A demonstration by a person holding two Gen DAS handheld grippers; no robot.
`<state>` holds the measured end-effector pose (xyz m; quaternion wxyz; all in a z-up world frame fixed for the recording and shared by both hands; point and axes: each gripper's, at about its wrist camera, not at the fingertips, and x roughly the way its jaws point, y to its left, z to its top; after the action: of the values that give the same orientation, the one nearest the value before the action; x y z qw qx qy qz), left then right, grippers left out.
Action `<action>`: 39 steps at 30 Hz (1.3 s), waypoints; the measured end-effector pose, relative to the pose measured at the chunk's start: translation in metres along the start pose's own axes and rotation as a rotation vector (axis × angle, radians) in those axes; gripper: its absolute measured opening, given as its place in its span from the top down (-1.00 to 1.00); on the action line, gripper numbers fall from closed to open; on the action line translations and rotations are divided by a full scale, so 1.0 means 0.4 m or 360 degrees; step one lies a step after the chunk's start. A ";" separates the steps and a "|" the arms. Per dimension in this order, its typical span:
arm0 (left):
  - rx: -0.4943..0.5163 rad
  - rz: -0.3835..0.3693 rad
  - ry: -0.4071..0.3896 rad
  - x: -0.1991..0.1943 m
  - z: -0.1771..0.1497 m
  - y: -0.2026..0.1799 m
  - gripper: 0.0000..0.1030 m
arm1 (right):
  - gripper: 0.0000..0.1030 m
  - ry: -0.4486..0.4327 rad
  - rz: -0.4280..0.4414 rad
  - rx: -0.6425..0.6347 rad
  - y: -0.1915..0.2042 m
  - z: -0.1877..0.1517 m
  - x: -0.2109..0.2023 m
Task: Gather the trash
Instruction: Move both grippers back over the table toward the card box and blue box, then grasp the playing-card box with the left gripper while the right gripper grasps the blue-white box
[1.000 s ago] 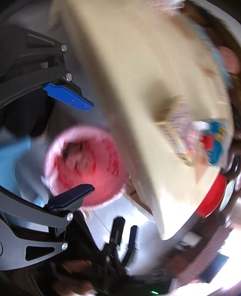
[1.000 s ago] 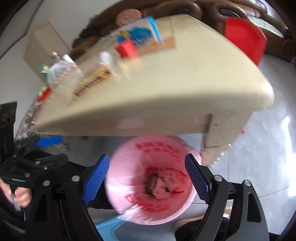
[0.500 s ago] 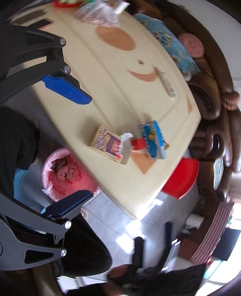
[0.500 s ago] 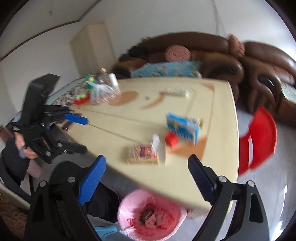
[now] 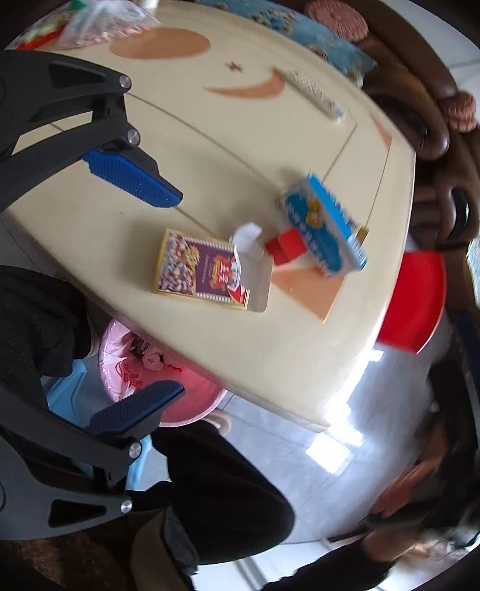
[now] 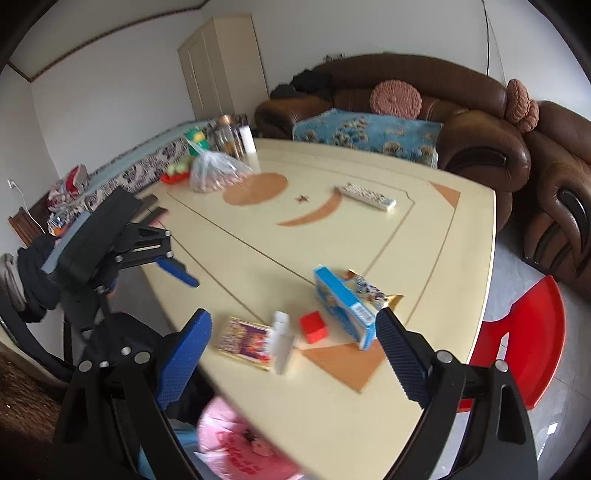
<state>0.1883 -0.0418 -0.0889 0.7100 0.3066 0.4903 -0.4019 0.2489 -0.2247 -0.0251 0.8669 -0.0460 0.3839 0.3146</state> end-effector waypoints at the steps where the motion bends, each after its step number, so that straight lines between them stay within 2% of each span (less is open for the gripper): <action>1: 0.0018 -0.0006 0.0016 0.019 0.004 0.001 -0.79 | -0.71 0.0027 -0.0002 -0.0001 -0.018 0.001 0.022; 12: -0.0029 -0.0106 0.0147 0.152 0.028 0.063 -0.79 | -0.71 0.0185 0.0051 -0.0006 -0.129 -0.013 0.176; 21: -0.0023 -0.0150 0.0229 0.214 0.022 0.082 -0.79 | -0.70 0.0287 0.0051 -0.0085 -0.152 -0.015 0.272; 23: -0.0023 -0.0167 0.0247 0.226 0.018 0.086 -0.79 | -0.62 0.0306 0.0049 -0.0111 -0.149 -0.017 0.291; 25: -0.0018 -0.0183 0.0260 0.237 0.013 0.085 -0.79 | -0.36 0.0340 0.0045 -0.0140 -0.147 -0.021 0.314; 28: -0.0017 -0.0187 0.0275 0.247 0.015 0.091 -0.79 | -0.20 0.0371 0.0049 -0.0161 -0.146 -0.028 0.340; 32: 0.0002 -0.0187 0.0269 0.251 0.024 0.086 -0.79 | -0.14 0.0406 0.0032 -0.0194 -0.140 -0.036 0.364; 34: 0.0021 -0.0181 0.0270 0.254 0.029 0.084 -0.79 | 0.00 0.0411 0.0034 -0.0195 -0.139 -0.038 0.372; 36: 0.0031 -0.0177 0.0271 0.258 0.031 0.076 -0.79 | 0.04 0.0407 0.0035 -0.0187 -0.139 -0.041 0.376; 39: 0.0045 -0.0163 0.0273 0.261 0.030 0.069 -0.79 | 0.22 0.0409 0.0018 -0.0191 -0.137 -0.046 0.384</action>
<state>0.2381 -0.0664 -0.1822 0.6394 0.3244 0.5587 -0.4168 0.3468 -0.1959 -0.1534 0.8045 -0.1356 0.4725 0.3333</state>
